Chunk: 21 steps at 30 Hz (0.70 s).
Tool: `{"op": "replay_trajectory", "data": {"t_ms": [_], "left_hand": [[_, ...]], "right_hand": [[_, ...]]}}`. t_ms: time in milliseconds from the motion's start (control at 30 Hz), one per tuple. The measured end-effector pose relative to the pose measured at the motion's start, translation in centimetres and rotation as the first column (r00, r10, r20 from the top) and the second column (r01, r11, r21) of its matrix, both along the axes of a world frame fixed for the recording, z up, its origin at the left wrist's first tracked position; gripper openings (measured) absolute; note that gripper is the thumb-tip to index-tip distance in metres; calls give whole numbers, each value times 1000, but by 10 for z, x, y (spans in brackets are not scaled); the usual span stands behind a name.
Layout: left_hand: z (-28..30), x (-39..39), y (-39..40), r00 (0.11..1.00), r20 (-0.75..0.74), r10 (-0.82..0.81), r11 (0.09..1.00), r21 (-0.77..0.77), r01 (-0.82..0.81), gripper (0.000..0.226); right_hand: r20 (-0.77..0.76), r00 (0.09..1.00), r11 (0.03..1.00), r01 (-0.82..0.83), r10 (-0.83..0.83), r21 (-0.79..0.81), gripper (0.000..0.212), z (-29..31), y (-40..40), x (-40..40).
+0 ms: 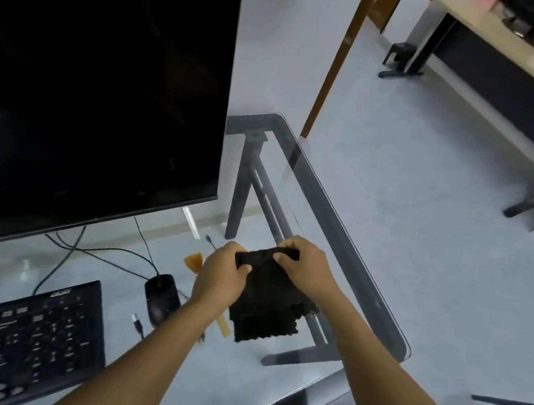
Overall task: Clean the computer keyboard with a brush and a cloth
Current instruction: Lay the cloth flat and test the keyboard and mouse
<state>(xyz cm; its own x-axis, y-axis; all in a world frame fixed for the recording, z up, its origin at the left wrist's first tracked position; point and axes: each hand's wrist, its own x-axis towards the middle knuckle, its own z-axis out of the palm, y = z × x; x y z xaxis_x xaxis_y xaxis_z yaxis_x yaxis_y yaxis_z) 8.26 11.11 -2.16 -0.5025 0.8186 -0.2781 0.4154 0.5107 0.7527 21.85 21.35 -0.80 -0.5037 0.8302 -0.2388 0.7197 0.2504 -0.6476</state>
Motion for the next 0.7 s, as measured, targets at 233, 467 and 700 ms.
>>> {"op": "replay_trajectory", "data": {"t_ms": [233,467,700], "left_hand": [[-29,10,-6,694,-575,-432,902,-261,345,74],[-49,14,-15,635,-566,-525,849,-403,342,71],[-21,-9,-39,769,-514,-380,925,-218,311,80]], "right_hand": [[239,963,896,-214,127,389,46,-37,-26,-4],[403,897,912,-305,180,273,64,-67,-42,-2],[391,914,950,-213,111,229,55,-36,-53,-28]]}}
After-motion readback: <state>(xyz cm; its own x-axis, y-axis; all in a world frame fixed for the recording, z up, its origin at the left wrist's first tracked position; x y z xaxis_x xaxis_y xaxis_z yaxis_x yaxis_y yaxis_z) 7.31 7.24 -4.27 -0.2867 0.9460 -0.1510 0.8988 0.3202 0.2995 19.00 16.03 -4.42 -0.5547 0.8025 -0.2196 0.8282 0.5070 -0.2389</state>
